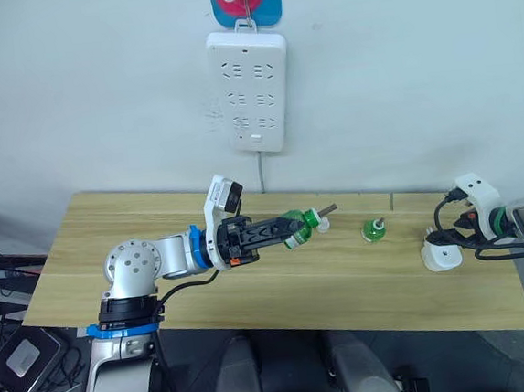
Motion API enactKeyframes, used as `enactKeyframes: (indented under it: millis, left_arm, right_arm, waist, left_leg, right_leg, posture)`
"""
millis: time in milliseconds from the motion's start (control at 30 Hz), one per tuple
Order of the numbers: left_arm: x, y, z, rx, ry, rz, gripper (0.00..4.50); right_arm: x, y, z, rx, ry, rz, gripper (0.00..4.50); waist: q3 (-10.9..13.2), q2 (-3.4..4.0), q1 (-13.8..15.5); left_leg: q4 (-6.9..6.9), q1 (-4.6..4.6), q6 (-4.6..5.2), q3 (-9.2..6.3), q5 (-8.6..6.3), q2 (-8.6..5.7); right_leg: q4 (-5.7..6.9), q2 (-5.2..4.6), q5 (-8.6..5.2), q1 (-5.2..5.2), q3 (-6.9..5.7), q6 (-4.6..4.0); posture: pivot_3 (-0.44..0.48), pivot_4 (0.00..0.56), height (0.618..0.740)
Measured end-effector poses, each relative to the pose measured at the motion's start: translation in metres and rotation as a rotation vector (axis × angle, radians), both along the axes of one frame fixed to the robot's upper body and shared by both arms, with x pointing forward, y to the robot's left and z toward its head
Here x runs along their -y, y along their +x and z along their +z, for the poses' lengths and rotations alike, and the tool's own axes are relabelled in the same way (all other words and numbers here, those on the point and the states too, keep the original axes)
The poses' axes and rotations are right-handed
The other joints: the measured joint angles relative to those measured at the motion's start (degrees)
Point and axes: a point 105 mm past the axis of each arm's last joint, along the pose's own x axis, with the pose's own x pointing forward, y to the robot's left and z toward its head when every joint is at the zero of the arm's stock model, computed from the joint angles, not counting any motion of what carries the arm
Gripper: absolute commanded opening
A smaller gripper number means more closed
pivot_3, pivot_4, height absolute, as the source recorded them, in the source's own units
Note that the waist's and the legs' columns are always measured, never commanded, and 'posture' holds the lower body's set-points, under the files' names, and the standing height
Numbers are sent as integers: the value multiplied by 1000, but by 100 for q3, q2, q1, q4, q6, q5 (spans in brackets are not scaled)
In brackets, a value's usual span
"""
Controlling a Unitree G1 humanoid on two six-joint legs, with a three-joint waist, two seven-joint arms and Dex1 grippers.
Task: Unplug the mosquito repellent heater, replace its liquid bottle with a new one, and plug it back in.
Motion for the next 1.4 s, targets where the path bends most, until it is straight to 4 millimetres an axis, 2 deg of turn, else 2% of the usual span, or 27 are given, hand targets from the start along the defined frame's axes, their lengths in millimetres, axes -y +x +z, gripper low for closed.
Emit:
enactKeyframes:
  millis: [267,500,633,1167,1267,1367,1400]
  left_arm:
    - [0,-2,0,11,7,-1,2311]
    - [1,-2,0,18,16,4,2311]
    - [0,-3,-1,19,21,6,2311]
    - [-3,-7,-5,53,54,14,2311]
    - [-2,-8,-6,58,57,4,2311]
    - [-2,-8,-8,67,63,12,2311]
    - [-2,-8,-8,69,62,11,2311]
  right_arm:
    - [-2,-7,-2,-49,68,-82,4474]
    - [-8,-11,-18,-78,68,-96,4474]
    - [-2,-10,-23,-81,52,-134,4474]
    - [0,-18,-37,-112,45,-145,4474]
    - [1,-20,-38,-118,45,-151,3931]
    - [3,-17,-31,-86,52,-156,3048]
    - [4,-15,-28,-72,57,-159,2991]
  waist:
    - [0,0,23]
    - [0,-1,38]
    - [1,-1,57]
    - [1,-1,91]
    - [1,-1,85]
    - [4,-8,82]
    - [10,-18,83]
  left_leg:
    - [0,0,0,0,0,-1]
    - [1,0,0,1,0,-2]
    - [0,0,0,1,-1,-2]
    - [-2,0,0,2,-1,-3]
    - [-2,0,-1,2,-1,-2]
    - [-1,7,0,2,-1,1]
    - [-1,9,0,2,-1,0]
  right_leg:
    - [-1,0,0,1,0,0]
    - [-1,0,-2,1,3,3]
    - [-3,0,-5,1,2,9]
    - [-5,-1,-5,1,2,9]
    - [-5,0,-5,1,3,9]
    - [-7,1,-5,8,3,10]
    - [-8,1,-5,10,3,10]
  posture:
    - [-53,321,740]
    - [-46,322,740]
    - [-41,322,740]
    - [-35,319,740]
    - [-36,319,740]
    - [-36,319,740]
    - [-36,319,740]
